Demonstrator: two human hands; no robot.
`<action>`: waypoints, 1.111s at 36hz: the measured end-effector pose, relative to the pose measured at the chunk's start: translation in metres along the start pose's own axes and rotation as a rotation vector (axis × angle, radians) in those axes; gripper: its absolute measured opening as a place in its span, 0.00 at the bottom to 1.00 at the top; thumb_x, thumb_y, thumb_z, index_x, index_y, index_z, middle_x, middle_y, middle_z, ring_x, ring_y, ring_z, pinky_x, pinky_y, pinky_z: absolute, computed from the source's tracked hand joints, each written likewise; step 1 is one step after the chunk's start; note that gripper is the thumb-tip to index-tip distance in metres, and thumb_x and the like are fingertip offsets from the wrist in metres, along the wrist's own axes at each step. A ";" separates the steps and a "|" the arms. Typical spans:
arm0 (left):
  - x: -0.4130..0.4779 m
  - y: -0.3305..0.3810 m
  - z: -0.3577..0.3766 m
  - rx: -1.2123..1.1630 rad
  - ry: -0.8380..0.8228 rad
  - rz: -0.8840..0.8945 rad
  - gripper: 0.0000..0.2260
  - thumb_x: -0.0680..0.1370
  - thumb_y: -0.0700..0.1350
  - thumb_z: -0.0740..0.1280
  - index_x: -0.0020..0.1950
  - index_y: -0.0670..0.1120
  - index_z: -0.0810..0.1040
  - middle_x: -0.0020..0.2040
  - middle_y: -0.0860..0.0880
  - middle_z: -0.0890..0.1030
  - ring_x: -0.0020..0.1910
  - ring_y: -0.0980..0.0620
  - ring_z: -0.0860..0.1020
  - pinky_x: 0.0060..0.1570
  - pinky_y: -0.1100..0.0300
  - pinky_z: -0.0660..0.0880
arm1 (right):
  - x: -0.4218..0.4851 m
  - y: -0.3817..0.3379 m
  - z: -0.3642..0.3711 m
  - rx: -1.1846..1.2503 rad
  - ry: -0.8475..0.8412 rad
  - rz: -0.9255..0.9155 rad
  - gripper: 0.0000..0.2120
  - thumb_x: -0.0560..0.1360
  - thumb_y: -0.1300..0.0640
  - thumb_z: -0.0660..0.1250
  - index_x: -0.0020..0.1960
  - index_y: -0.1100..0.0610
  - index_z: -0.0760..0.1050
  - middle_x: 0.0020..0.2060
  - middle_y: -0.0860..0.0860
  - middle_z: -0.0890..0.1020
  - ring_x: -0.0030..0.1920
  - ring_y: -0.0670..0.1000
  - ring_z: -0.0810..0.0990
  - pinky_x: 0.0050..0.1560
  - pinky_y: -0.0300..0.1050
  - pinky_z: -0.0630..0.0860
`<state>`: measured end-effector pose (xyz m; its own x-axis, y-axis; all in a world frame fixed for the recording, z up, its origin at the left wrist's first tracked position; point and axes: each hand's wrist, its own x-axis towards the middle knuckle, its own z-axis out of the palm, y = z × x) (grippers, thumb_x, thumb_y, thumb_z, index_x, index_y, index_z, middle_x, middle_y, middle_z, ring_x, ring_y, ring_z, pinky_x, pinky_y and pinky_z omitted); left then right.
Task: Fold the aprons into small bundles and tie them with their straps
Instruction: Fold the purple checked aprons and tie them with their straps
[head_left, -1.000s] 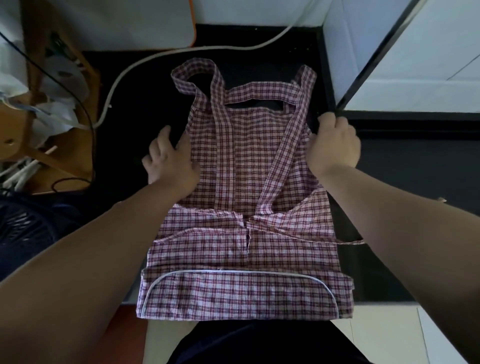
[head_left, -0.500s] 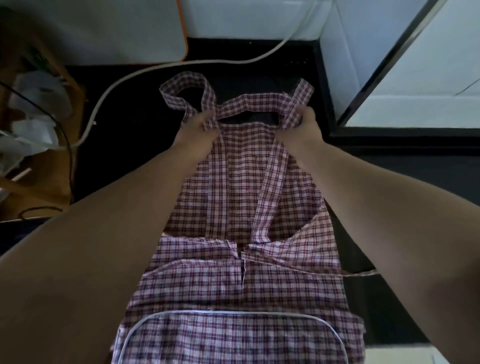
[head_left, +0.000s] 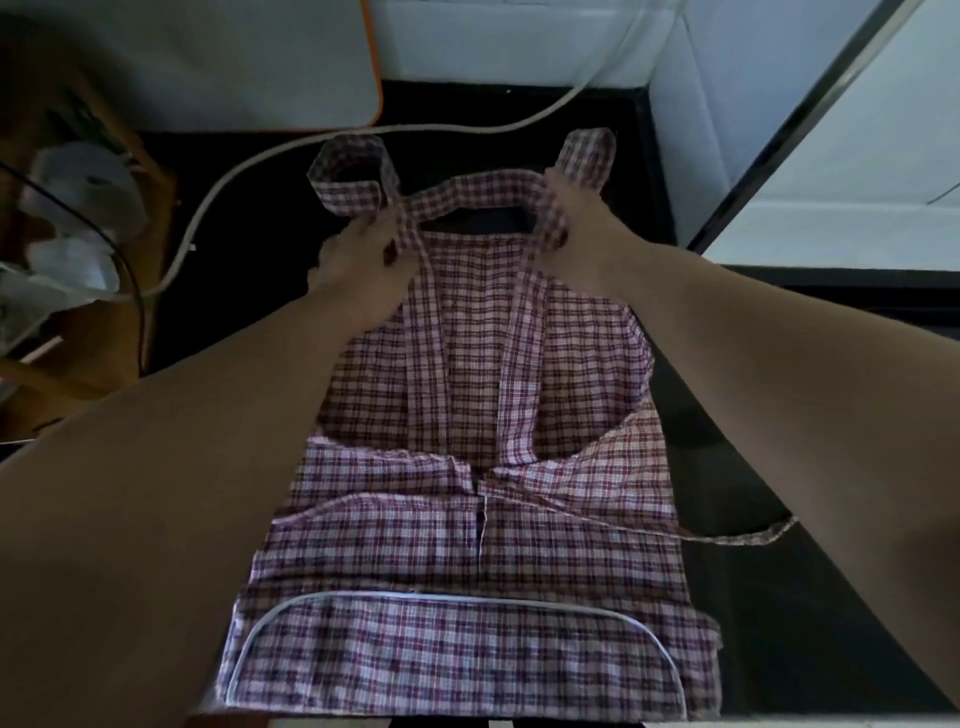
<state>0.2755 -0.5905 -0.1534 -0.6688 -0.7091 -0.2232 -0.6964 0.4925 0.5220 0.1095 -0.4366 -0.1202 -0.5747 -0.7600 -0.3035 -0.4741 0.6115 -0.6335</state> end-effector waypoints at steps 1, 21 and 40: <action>-0.004 -0.001 0.001 0.113 0.019 -0.033 0.28 0.81 0.58 0.56 0.79 0.55 0.52 0.79 0.47 0.54 0.76 0.42 0.56 0.72 0.45 0.59 | -0.006 -0.002 0.002 -0.058 -0.014 0.028 0.40 0.78 0.57 0.66 0.78 0.49 0.42 0.77 0.56 0.43 0.76 0.57 0.53 0.72 0.46 0.61; -0.114 0.045 0.057 0.109 -0.354 -0.039 0.30 0.74 0.67 0.64 0.65 0.46 0.67 0.56 0.49 0.77 0.53 0.47 0.77 0.54 0.49 0.77 | -0.124 0.052 0.016 -0.382 -0.202 0.093 0.13 0.78 0.54 0.58 0.49 0.54 0.81 0.49 0.49 0.80 0.56 0.52 0.72 0.70 0.52 0.55; -0.130 0.060 0.070 0.028 -0.324 -0.247 0.39 0.67 0.52 0.79 0.70 0.43 0.63 0.59 0.47 0.77 0.58 0.44 0.76 0.61 0.42 0.72 | -0.117 0.079 0.017 -0.591 -0.164 0.092 0.13 0.81 0.49 0.57 0.57 0.54 0.75 0.53 0.53 0.78 0.54 0.55 0.76 0.61 0.52 0.66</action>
<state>0.3022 -0.4337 -0.1507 -0.5247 -0.6141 -0.5895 -0.8503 0.3441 0.3983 0.1505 -0.3030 -0.1466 -0.5428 -0.6940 -0.4730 -0.7438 0.6588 -0.1129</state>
